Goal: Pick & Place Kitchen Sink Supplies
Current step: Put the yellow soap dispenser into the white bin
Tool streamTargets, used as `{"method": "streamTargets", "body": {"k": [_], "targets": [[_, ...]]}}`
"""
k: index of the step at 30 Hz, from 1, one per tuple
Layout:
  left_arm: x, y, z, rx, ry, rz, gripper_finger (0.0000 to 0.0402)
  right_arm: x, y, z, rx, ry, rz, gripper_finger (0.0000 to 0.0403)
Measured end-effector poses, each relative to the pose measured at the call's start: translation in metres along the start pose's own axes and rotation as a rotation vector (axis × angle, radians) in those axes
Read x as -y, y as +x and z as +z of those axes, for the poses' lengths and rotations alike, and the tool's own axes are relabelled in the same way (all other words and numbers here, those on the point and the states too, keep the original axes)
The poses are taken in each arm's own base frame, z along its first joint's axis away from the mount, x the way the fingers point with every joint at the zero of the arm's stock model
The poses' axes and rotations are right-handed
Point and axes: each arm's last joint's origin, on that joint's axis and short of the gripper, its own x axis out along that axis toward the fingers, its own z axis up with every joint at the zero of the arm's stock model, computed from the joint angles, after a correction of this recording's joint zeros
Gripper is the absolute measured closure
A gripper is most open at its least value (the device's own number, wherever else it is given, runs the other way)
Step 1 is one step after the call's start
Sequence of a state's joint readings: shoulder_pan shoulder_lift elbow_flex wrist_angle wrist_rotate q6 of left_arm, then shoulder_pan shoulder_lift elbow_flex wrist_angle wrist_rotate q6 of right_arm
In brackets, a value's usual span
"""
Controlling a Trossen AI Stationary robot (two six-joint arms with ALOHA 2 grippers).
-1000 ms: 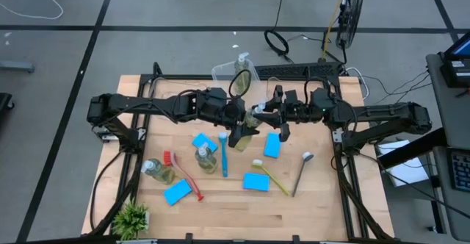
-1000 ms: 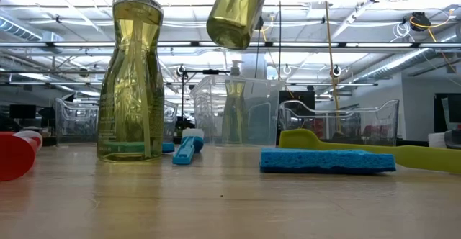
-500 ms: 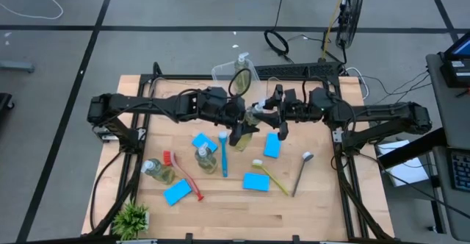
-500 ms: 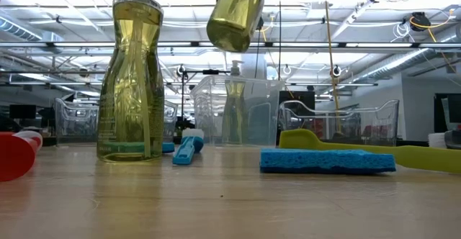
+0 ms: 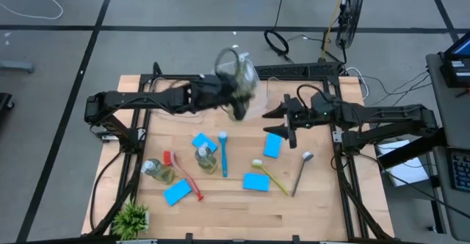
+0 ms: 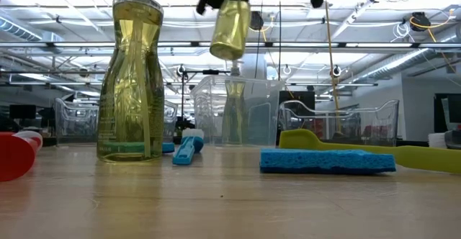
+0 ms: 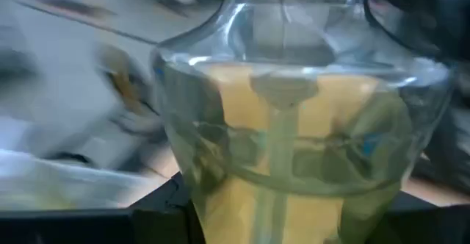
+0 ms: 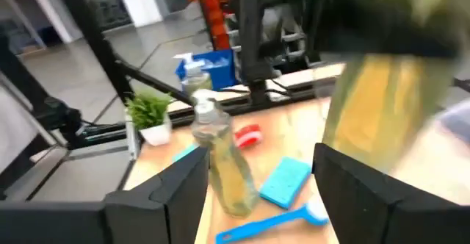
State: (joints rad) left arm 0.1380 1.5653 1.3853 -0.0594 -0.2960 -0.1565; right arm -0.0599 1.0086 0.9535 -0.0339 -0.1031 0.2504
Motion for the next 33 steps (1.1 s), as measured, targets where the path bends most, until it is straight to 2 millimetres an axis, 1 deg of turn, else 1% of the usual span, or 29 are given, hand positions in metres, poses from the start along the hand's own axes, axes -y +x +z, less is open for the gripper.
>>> {"method": "streamTargets", "body": {"k": [3, 7, 9, 11, 13, 15, 17, 19, 21, 23, 29, 33], "targets": [[-0.006, -0.001, 0.012, 0.124, -0.001, 0.136, 0.0212, -0.001, -0.012, 0.003, 0.01, 0.001, -0.026, 0.0183], [-0.016, -0.001, 0.027, 0.276, -0.021, 0.271, 0.0214, 0.0, -0.015, 0.001, -0.015, -0.002, -0.048, 0.019], [-0.022, -0.002, 0.031, 0.308, -0.044, 0.343, 0.0212, 0.0, -0.016, 0.002, 0.0, -0.013, -0.054, 0.0192], [-0.027, 0.006, 0.026, 0.295, -0.035, 0.427, 0.0209, 0.0, -0.017, 0.003, 0.004, -0.03, -0.057, 0.0193], [-0.032, 0.012, 0.021, 0.277, -0.032, 0.468, 0.0209, 0.0, -0.015, 0.001, -0.009, -0.05, -0.056, 0.0193], [-0.036, 0.022, 0.011, 0.235, -0.009, 0.506, 0.0209, 0.0, -0.014, 0.001, -0.017, -0.057, -0.058, 0.0193], [-0.039, 0.03, 0.008, 0.238, -0.017, 0.489, 0.0211, 0.001, -0.014, 0.001, -0.015, -0.063, -0.061, 0.0193], [-0.042, 0.041, -0.002, 0.207, 0.018, 0.524, 0.021, 0.001, -0.015, 0.001, -0.017, -0.075, -0.064, 0.0193], [-0.045, 0.053, -0.009, 0.209, 0.025, 0.517, 0.0206, 0.001, -0.015, 0.0, -0.026, -0.076, -0.065, 0.0193], [-0.048, 0.062, -0.019, 0.166, 0.071, 0.542, 0.0204, 0.001, -0.015, 0.0, -0.027, -0.076, -0.065, 0.0193], [-0.062, 0.074, -0.031, 0.11, 0.097, 0.576, 0.021, 0.002, -0.015, -0.001, -0.038, -0.075, -0.069, 0.0193], [-0.073, 0.079, -0.038, 0.077, 0.1, 0.615, 0.0199, 0.002, -0.015, -0.002, -0.04, -0.075, -0.069, 0.0193]]}}
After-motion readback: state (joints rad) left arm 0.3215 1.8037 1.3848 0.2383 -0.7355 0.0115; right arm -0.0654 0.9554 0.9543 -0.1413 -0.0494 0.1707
